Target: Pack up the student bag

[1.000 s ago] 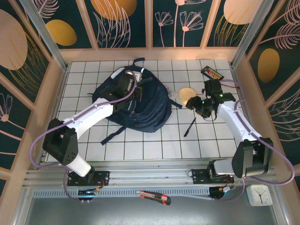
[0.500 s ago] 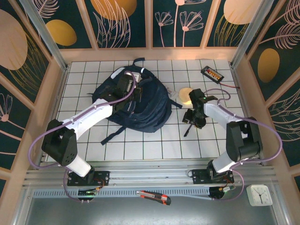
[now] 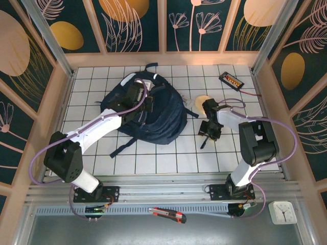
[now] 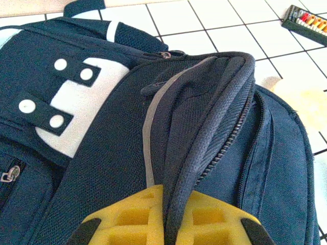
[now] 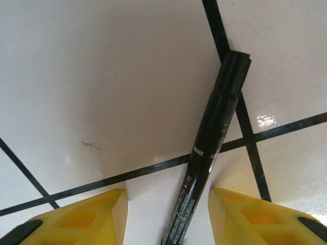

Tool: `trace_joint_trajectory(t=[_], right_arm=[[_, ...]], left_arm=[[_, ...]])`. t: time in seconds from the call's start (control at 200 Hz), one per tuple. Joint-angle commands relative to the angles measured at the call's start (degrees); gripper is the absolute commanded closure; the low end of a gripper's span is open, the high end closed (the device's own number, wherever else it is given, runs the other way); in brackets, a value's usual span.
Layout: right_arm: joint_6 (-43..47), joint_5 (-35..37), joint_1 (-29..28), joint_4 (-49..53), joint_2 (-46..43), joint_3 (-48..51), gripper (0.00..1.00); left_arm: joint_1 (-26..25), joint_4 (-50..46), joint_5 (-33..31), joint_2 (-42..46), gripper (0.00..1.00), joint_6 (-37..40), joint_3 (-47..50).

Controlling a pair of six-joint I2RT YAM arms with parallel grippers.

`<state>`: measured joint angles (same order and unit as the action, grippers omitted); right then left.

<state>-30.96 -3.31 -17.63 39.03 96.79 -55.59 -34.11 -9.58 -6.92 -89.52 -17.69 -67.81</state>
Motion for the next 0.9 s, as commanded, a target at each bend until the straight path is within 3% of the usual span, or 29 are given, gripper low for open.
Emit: trace_joint_trajectory(t=[0.0,0.415,0.896], right_arm=[[-0.60,1.75,-0.26,-1.09,1.77,-0.59,0.56],[-0.65,2.16,0.31,-1.21,1.87,-0.22,0.79],[-0.35,2.17,0.40,-0.99,1.90,-0.57,0.90]], left_arm=[[0.46,2.29,-1.84,2.65,1.00,-0.20,-0.11],[0.50,2.46,-2.06,1.97,1.00,1.01,-0.57],[0.46,2.73,-1.86,1.58,1.00,0.87,-0.66]])
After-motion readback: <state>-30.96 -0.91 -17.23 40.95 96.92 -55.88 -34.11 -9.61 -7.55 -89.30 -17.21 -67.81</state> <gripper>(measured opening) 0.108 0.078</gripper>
